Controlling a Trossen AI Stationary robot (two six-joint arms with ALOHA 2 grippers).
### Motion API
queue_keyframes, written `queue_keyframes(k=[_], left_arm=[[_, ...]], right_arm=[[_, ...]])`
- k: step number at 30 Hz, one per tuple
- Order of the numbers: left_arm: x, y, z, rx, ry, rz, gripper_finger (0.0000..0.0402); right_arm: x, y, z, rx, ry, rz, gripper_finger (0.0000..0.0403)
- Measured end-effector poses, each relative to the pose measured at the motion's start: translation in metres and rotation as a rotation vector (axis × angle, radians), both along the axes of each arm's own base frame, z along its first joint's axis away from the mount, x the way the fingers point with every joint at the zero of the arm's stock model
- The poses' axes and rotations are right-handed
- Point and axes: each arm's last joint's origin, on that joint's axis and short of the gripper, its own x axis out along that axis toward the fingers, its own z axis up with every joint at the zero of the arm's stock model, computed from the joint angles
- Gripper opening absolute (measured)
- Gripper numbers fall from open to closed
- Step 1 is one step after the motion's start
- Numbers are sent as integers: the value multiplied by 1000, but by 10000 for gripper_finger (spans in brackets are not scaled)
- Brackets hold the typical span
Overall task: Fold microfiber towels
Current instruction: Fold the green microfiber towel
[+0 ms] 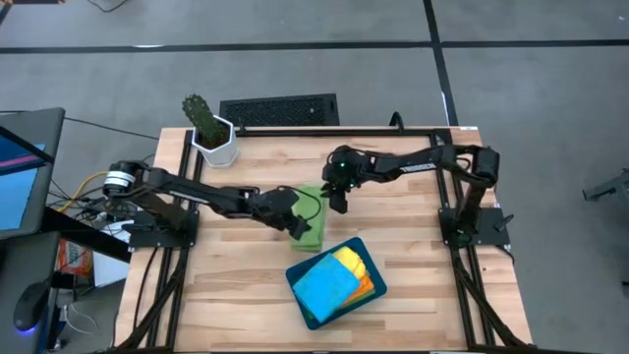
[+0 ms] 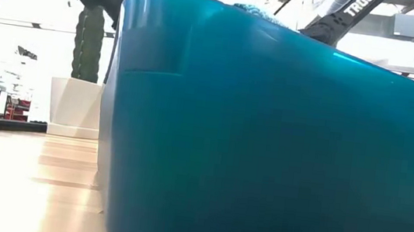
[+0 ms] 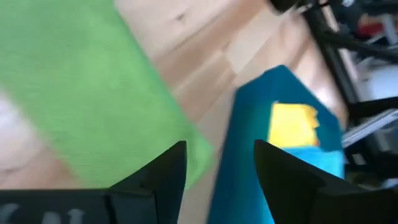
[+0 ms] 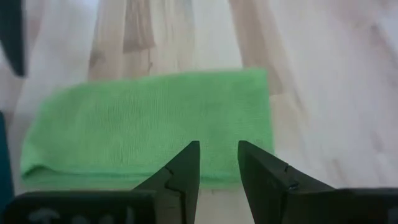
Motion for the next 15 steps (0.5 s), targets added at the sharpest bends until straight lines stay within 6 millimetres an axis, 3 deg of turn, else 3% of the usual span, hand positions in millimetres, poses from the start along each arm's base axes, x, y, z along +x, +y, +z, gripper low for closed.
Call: queue_keyframes(k=[8, 15], left_arm=[[-10, -22, -17, 132, 161, -144, 132], [-11, -30, -21, 328, 187, -146, 76]], right_arm=[[-11, -12, 31, 0, -84, -70, 134], [-17, -21, 39, 28, -97, -128, 134]])
